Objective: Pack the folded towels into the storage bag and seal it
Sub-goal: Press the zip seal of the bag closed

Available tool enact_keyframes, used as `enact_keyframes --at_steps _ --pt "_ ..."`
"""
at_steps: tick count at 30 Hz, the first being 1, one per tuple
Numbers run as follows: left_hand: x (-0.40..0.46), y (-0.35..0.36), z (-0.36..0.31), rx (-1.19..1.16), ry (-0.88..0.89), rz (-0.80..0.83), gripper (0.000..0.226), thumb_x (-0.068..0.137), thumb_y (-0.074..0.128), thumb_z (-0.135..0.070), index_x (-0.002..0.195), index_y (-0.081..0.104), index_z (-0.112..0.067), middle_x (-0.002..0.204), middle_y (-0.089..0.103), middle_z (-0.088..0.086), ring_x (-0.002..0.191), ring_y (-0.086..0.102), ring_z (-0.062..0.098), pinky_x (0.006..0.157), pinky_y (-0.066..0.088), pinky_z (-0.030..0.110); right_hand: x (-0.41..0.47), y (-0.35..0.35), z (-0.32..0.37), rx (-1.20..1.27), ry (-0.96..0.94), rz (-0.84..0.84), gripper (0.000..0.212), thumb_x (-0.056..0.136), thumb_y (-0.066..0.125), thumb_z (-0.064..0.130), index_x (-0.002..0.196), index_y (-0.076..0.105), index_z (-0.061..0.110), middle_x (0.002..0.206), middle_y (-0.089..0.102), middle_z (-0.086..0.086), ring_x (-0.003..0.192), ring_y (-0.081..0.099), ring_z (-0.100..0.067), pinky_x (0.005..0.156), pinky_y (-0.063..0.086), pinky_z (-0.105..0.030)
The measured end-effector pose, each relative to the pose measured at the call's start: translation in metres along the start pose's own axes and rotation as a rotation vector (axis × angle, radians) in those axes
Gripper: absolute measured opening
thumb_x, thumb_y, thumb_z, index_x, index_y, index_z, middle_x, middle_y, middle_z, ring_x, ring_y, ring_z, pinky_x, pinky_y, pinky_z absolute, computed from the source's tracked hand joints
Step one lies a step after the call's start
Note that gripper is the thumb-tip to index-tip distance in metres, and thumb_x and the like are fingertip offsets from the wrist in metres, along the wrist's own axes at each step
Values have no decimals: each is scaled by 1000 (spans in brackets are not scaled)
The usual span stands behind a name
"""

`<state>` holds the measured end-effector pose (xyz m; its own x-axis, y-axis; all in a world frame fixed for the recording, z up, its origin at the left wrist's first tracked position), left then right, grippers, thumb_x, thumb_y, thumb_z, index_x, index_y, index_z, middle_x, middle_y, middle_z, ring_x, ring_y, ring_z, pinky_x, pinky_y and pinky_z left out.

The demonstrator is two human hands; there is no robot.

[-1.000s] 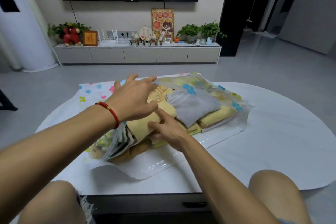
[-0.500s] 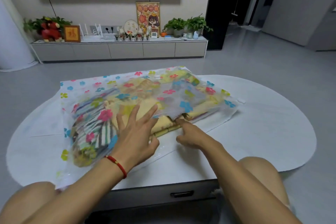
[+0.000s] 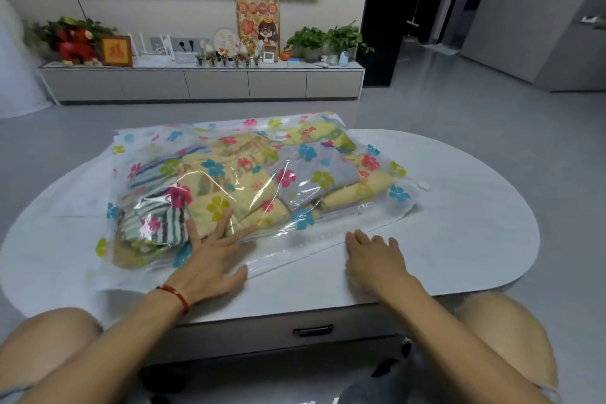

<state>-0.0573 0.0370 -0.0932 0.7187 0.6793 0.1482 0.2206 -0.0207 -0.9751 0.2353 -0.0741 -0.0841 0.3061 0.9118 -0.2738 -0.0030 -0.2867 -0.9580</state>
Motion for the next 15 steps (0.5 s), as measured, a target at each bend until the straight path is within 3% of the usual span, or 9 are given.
enact_keyframes --at_steps 2,5,9,12,15 --pt "-2 -11 13 -44 -1 10 75 79 35 -59 148 41 -31 160 21 -15 151 -15 12 104 -20 75 -13 -1 10 -31 -33 12 57 102 36 27 156 28 15 162 34 -5 143 37 -32 118 22 -53" --pt "-10 -24 19 -33 -11 16 68 79 33 -59 133 61 -30 153 39 -16 152 -6 13 107 -14 76 -32 -2 24 -74 -92 35 56 101 36 30 153 34 12 156 41 -10 145 33 -30 122 17 -55" --pt "-27 -26 7 33 -36 -49 59 82 34 -58 125 67 -36 147 43 -24 152 8 18 109 -13 74 -53 -7 31 -109 -174 60 56 99 36 36 148 42 10 152 48 -15 147 31 -31 123 15 -55" --pt "-31 -21 -13 50 27 -137 46 83 45 -54 111 75 -33 141 56 -13 145 33 23 111 -1 74 -65 -12 25 -51 -293 58 51 96 43 40 140 51 17 141 58 -12 138 40 -31 117 26 -50" --pt "-18 -13 -44 -35 153 -181 29 82 57 -44 92 79 -27 133 63 -6 135 49 27 113 17 67 -63 -30 -9 295 -354 103 42 95 54 40 136 61 32 138 65 1 128 56 -22 109 41 -37"
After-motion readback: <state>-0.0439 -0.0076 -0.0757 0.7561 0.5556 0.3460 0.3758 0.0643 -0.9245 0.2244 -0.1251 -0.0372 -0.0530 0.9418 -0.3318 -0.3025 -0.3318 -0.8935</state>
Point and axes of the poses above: each hand's wrist, its own x-axis towards the middle knuckle, its own y-axis out of the palm, z = x × y, the point moved 1 cm from there along x, towards the middle knuckle
